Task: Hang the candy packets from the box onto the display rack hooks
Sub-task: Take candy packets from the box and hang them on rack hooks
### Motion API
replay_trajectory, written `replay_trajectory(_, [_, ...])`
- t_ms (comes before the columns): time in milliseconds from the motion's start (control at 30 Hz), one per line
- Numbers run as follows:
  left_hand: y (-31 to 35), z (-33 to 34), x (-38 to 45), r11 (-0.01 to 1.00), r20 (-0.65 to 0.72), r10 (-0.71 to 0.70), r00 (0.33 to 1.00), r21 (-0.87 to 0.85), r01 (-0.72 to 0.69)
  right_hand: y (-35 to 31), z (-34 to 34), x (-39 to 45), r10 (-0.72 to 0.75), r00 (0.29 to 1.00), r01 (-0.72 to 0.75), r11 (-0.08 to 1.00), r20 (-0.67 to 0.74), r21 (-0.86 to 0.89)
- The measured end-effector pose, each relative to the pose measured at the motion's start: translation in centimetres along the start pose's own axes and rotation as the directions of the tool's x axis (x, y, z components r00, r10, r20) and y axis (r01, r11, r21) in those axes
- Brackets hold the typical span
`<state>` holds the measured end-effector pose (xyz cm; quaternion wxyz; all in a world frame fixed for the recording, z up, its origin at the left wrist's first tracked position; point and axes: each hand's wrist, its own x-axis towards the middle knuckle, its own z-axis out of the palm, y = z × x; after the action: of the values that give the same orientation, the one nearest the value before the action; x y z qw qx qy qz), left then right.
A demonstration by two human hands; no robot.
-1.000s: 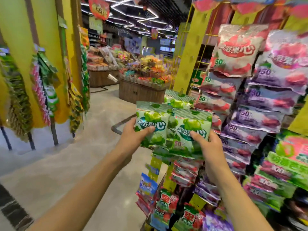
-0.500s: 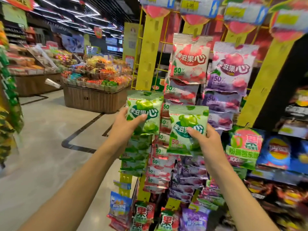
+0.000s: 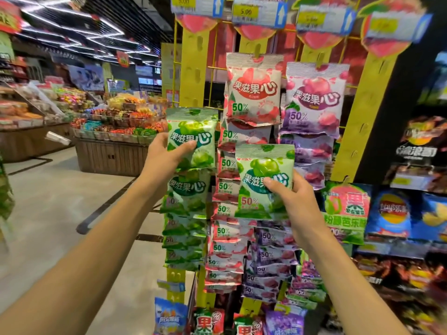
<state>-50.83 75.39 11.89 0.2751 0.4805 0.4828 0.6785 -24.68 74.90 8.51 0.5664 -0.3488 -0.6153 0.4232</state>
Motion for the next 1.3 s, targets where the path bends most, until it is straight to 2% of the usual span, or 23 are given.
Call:
replay_trajectory(233, [-2.0,-0.7,0.7,0.987,-0.01,-0.135,0.991,0.092,0.135,0.0,0.6,0.1,-0.03,0.999,0.03,1.0,0.03,-0.002])
replay_trajectory(367, [-3.1,-1.1,0.8,0.982,-0.013,-0.133,0.991,0.136,0.134,0.1,1.4,0.1,-0.021,0.998,0.021,1.0,0.051,0.011])
replay_trajectory(500, [-3.3,-0.8,0.1,0.987,-0.047,-0.111,0.993,0.107,0.116,0.0,1.9,0.3,-0.026,0.998,0.025,1.0,0.062,0.016])
replay_trajectory(633, [-4.0,-1.2,-1.0,0.993,-0.057,-0.035,0.998,0.112,0.041,-0.2,2.6,0.2,-0.042,0.995,0.039,0.999,0.093,0.025])
replay_trajectory(867, [-5.2,-1.5,-4.1,0.948,-0.134,0.198,0.971,0.276,-0.155,-0.6,3.5,0.0,-0.033,0.995,0.03,0.999,0.09,0.037])
replay_trajectory(933, [-5.4,-1.9,-4.6,0.908,-0.137,0.271,0.953,0.364,-0.206,-0.6,3.7,0.0,-0.025,0.996,0.021,0.999,0.09,0.043])
replay_trajectory(1033, [-5.7,-2.7,-5.0,0.782,-0.127,0.36,0.924,0.581,-0.225,-0.7,4.0,-0.1,-0.027,0.995,0.023,0.999,0.092,0.043])
replay_trajectory(1100, [-6.1,-3.2,-5.2,0.744,-0.132,0.402,0.906,0.624,-0.239,-0.8,4.1,-0.1,-0.025,0.995,0.02,0.998,0.093,0.053])
replay_trajectory(1200, [-7.6,-4.0,-4.9,0.775,-0.159,0.381,0.911,0.593,-0.221,-0.9,4.5,-0.1,-0.017,0.996,0.011,0.998,0.09,0.068])
replay_trajectory(1300, [-9.1,-4.5,-4.6,0.911,-0.205,0.185,0.961,0.402,-0.09,-0.9,5.1,0.0,-0.013,0.995,0.004,0.996,0.096,0.094])
